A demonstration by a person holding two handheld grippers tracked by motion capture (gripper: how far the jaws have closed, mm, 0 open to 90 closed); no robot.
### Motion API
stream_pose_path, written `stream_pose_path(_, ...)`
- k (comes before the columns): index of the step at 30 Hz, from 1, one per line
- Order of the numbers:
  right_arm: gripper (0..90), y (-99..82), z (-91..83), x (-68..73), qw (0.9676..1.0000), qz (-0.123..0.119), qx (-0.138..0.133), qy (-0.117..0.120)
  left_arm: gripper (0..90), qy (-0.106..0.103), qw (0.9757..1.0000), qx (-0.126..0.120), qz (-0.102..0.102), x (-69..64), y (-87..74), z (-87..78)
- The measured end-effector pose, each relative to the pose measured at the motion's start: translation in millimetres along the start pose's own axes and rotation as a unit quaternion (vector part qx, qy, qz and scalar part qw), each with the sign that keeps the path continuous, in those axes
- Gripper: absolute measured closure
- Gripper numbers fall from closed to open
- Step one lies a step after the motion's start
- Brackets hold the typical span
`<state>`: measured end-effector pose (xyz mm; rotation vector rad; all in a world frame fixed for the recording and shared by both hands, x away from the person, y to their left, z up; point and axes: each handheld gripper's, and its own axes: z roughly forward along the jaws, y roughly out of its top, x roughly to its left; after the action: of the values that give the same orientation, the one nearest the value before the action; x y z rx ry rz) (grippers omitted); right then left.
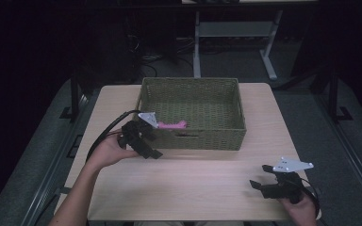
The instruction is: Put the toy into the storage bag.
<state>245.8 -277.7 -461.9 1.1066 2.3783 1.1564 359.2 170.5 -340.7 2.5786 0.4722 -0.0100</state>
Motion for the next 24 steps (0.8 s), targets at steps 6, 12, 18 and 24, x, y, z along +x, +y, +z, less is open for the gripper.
stream_pose_path(6,20.6,0.0,0.3,0.4,1.0000,-0.001,0.001,0.000,25.7,0.001,1.0000,-0.004,0.000,-3.8,-5.9,1.5)
stream_pose_path(12,20.6,0.0,1.1,0.5,1.0000,0.000,0.002,0.000,25.7,0.004,1.0000,-0.006,-0.006,-6.7,-14.9,3.2)
stream_pose_path(18,20.6,0.0,1.3,0.6,1.0000,0.000,0.002,0.000,25.7,0.008,0.9999,-0.008,-0.012,-8.4,-27.1,5.3)
stream_pose_path(24,20.6,0.1,0.7,1.2,1.0000,0.000,0.001,0.001,25.7,0.014,0.9997,-0.010,-0.016,-10.9,-37.5,6.5)
